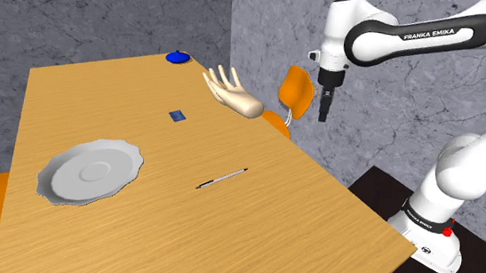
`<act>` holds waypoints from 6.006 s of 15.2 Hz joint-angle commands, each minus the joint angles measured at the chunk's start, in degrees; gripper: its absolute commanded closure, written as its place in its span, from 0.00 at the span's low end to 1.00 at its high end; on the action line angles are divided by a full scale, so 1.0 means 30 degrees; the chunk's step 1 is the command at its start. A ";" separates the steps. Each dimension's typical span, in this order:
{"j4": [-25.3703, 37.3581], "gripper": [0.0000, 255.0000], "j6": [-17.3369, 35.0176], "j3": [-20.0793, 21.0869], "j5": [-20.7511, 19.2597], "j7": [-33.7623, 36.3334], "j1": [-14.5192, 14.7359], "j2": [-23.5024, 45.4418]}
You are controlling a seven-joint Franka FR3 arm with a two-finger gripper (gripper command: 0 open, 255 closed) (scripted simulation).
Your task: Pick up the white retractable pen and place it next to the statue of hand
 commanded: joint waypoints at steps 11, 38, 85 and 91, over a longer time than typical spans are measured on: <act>0.3381 0.00 0.4474 0.3126 -0.2945 -0.1174 0.1868 0.6572; 0.7581 0.00 0.8445 0.4951 -1.0729 -0.0471 0.5241 1.5093; 1.2486 1.00 0.1465 0.5891 -0.7588 -0.3981 0.4867 1.2096; 1.3761 1.00 0.0383 0.5779 -0.7431 -0.4728 0.4693 1.2123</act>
